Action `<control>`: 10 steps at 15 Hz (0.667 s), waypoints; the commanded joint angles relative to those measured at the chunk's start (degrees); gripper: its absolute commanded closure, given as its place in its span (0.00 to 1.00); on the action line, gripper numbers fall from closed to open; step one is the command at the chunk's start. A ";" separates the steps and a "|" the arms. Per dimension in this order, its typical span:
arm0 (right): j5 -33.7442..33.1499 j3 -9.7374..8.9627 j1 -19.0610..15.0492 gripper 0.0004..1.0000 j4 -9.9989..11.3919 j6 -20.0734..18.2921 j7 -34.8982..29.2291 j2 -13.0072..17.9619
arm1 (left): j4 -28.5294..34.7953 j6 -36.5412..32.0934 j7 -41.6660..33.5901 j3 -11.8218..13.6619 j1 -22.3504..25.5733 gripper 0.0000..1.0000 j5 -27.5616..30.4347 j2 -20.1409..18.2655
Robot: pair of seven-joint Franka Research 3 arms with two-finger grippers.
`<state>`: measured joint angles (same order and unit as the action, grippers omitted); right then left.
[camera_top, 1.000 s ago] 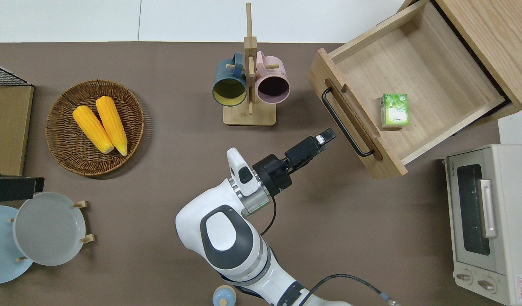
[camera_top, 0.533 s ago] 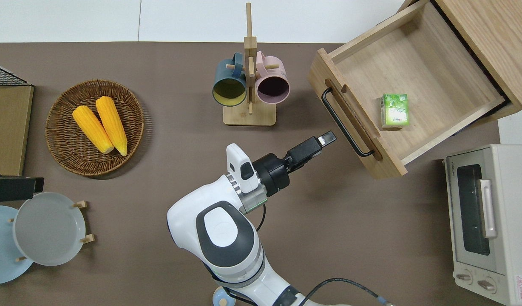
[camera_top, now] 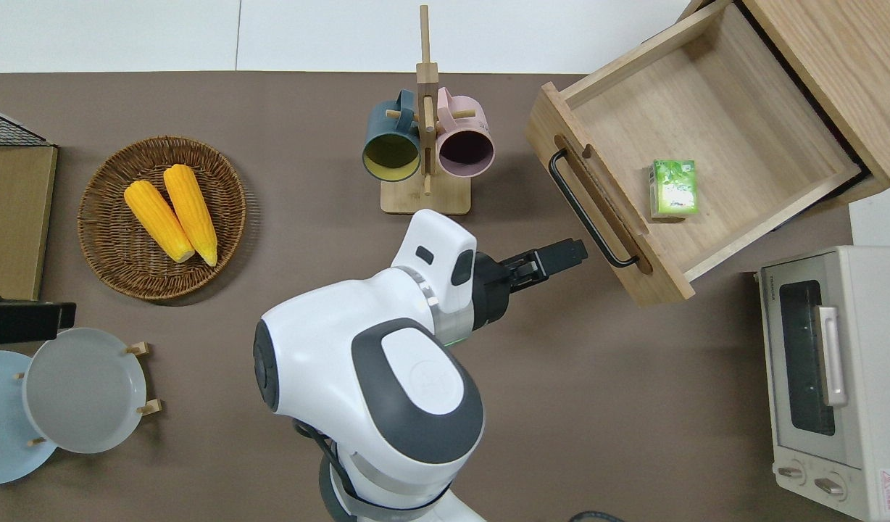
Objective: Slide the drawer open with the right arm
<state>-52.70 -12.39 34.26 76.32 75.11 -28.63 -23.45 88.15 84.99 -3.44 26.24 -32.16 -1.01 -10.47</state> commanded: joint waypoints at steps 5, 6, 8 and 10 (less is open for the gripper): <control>23.14 -0.26 -12.01 0.01 -0.03 2.67 0.86 8.76 | 0.97 -0.35 -0.16 1.01 -1.77 0.00 -1.62 -1.31; 25.87 -0.17 -13.59 0.01 -0.03 2.67 0.86 9.82 | 0.97 -0.35 -0.16 1.01 -1.85 0.00 -1.62 -1.22; 31.23 -0.26 -17.10 0.01 -0.03 2.58 1.04 12.01 | 0.97 -0.35 -0.16 1.01 -1.77 0.00 -1.62 -1.31; 36.15 -0.35 -20.36 0.01 0.05 2.32 2.87 14.47 | 0.97 -0.35 -0.16 1.01 -1.77 0.00 -1.62 -1.22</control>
<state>-23.76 -11.95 18.98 75.46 76.71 -28.33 -12.95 88.15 84.99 -3.44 26.24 -32.16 -1.01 -10.47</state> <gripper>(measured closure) 0.013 0.004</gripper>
